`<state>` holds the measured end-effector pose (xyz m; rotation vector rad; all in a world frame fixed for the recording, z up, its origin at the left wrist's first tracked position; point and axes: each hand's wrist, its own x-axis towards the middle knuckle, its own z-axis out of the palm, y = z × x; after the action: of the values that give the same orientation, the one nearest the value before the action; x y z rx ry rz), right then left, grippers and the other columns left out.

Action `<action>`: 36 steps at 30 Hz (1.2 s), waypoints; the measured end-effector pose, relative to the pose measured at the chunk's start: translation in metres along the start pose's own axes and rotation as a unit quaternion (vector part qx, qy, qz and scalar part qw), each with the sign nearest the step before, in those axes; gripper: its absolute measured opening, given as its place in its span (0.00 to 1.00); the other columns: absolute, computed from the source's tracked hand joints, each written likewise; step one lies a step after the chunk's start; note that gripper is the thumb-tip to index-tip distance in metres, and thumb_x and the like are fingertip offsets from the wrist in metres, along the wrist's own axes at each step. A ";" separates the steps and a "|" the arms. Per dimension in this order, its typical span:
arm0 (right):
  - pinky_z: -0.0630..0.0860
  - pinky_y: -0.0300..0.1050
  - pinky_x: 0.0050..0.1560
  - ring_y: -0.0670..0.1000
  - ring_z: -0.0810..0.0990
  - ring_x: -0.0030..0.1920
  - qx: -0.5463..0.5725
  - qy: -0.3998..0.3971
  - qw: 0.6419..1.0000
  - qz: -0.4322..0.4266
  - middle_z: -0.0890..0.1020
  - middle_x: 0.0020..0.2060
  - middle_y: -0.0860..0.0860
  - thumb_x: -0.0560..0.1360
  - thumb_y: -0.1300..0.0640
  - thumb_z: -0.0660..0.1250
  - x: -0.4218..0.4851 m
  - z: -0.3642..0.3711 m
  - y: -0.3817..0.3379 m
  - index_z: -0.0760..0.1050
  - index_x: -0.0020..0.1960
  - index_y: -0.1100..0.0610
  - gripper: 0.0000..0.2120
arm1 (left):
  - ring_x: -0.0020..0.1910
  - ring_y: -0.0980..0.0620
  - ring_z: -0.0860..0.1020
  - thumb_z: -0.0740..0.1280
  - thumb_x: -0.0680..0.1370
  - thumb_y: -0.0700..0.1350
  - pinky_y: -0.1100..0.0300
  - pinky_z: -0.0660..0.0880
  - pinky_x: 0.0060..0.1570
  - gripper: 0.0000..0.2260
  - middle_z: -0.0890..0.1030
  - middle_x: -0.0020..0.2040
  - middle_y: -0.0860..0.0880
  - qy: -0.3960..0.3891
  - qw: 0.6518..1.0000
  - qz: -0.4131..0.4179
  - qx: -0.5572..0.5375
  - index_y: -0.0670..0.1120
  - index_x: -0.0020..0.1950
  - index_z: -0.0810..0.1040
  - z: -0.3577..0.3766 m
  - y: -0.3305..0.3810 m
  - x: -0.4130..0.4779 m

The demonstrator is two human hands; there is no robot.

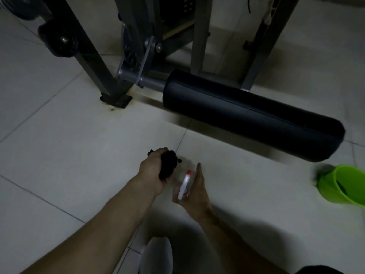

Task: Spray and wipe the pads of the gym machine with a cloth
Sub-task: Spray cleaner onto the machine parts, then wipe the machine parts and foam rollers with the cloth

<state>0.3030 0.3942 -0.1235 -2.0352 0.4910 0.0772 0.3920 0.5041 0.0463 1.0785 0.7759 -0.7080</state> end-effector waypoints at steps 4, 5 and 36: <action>0.68 0.44 0.76 0.47 0.52 0.82 -0.072 0.005 0.997 -0.032 0.40 0.81 0.39 0.76 0.57 0.74 -0.023 -0.069 -0.027 0.34 0.76 0.35 0.53 | 0.45 0.46 0.84 0.70 0.80 0.48 0.62 0.78 0.28 0.17 0.85 0.55 0.43 -0.016 1.000 0.016 0.018 0.40 0.65 0.81 0.035 0.011 -0.012; 0.71 0.45 0.73 0.49 0.57 0.81 -0.056 0.053 0.996 -0.048 0.47 0.83 0.44 0.78 0.61 0.70 -0.025 -0.090 -0.040 0.44 0.76 0.32 0.45 | 0.47 0.46 0.84 0.70 0.80 0.48 0.62 0.78 0.29 0.17 0.85 0.55 0.43 -0.024 0.999 0.027 0.025 0.40 0.65 0.81 0.046 0.015 -0.016; 0.49 0.58 0.81 0.60 0.60 0.81 -0.467 0.126 0.807 -0.339 0.65 0.80 0.54 0.75 0.56 0.76 0.169 -0.104 -0.210 0.72 0.75 0.49 0.30 | 0.52 0.33 0.80 0.55 0.83 0.66 0.44 0.80 0.49 0.26 0.81 0.52 0.34 -0.120 0.990 -0.015 -0.066 0.43 0.56 0.75 0.083 0.107 0.067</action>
<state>0.5203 0.3412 0.0585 -3.1035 -0.2303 -0.4870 0.5322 0.4514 0.0653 0.8452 0.6235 -0.7837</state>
